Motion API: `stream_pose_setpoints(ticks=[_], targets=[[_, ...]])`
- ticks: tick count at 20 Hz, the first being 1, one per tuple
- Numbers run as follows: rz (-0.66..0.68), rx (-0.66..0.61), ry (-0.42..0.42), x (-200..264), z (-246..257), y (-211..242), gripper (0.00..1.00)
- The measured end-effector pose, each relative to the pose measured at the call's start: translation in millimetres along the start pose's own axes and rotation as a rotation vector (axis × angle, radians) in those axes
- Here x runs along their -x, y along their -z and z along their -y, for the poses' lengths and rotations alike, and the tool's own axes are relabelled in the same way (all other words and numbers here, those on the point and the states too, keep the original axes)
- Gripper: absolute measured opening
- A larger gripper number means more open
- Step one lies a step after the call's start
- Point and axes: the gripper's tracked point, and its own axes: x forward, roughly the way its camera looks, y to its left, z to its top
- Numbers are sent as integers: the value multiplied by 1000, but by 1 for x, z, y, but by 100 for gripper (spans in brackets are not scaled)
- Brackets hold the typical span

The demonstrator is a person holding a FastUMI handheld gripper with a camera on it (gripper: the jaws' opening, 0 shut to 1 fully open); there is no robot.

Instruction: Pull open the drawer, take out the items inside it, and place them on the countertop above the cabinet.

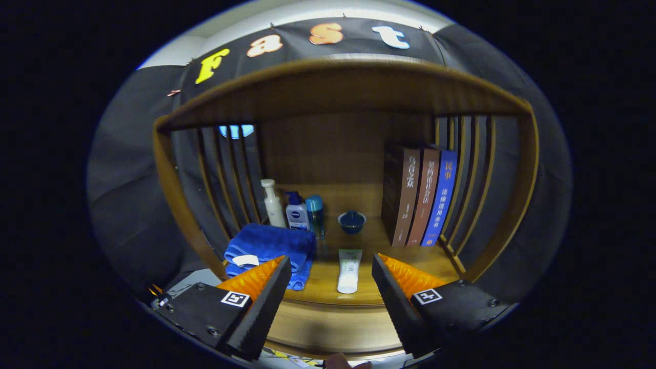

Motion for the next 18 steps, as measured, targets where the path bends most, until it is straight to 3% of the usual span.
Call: stream_pose_setpoints(ticks=[4, 9, 13, 18], targets=[[47, 64, -13, 24, 17, 2, 99], [146, 55, -57, 53, 28, 15, 99], [206, 122, -20, 84, 11, 51, 100], [229, 65, -4, 108, -27, 110, 99]])
